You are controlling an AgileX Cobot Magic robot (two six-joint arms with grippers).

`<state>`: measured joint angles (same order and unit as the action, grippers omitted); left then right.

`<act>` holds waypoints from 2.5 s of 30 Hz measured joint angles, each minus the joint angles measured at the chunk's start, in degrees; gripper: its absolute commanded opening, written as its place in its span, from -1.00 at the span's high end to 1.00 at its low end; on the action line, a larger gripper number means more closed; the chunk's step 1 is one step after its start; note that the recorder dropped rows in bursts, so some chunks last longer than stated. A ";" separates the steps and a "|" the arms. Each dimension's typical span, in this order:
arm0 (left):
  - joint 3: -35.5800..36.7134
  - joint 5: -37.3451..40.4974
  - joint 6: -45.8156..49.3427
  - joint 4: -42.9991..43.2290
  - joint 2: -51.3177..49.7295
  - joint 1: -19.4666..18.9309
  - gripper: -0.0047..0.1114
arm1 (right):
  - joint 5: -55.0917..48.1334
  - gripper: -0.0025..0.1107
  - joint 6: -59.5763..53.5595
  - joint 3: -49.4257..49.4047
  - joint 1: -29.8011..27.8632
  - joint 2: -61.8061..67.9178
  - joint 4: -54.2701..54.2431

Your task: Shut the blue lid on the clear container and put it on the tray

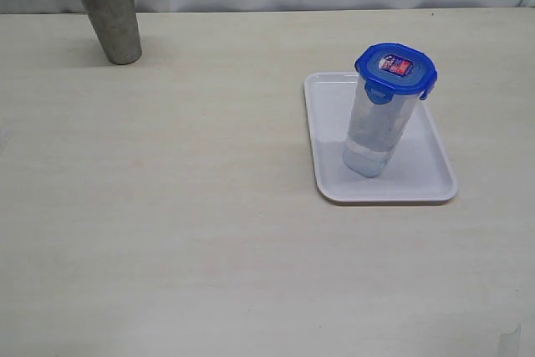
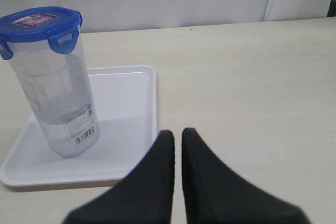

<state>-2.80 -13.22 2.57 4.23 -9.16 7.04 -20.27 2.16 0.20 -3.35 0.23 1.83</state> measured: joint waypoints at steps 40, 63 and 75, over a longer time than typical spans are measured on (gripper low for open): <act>2.60 10.62 0.10 -4.23 7.73 -8.34 0.92 | 0.00 0.87 0.00 0.00 0.00 0.00 0.00; 2.60 30.48 0.22 -1.84 7.73 -8.34 0.92 | 0.00 0.87 0.00 0.00 0.00 0.00 0.00; 2.60 30.59 0.22 -1.84 7.73 -8.34 0.92 | 0.00 0.87 0.00 0.00 0.00 0.00 0.00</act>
<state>-0.21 17.37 2.79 2.39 -1.43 -1.30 -20.27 2.16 0.20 -3.35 0.23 1.83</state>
